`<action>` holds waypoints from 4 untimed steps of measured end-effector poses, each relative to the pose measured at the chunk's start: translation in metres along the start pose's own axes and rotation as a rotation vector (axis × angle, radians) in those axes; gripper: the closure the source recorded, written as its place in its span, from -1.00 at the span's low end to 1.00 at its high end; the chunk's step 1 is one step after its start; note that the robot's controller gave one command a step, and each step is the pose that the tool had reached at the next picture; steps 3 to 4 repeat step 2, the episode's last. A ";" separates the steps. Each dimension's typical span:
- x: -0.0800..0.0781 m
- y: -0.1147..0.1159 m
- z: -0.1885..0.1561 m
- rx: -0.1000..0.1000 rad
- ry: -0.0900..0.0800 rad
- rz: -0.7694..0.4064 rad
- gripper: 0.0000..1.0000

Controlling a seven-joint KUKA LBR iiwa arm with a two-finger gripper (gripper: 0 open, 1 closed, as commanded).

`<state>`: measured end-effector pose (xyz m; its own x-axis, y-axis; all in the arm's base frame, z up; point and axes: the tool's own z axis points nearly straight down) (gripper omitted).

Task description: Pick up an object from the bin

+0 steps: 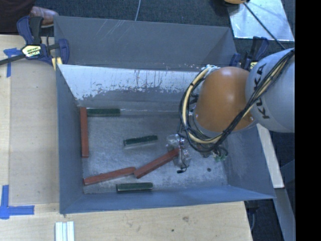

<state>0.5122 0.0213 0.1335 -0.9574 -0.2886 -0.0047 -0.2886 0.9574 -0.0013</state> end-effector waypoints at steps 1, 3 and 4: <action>0.002 -0.001 -0.045 -0.002 0.009 -0.003 1.00; -0.001 -0.002 -0.102 0.000 0.001 -0.002 1.00; -0.001 -0.002 -0.102 0.000 0.001 -0.002 1.00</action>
Offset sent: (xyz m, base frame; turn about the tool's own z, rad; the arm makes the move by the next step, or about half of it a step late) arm -0.0013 -0.0020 0.0374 -0.0099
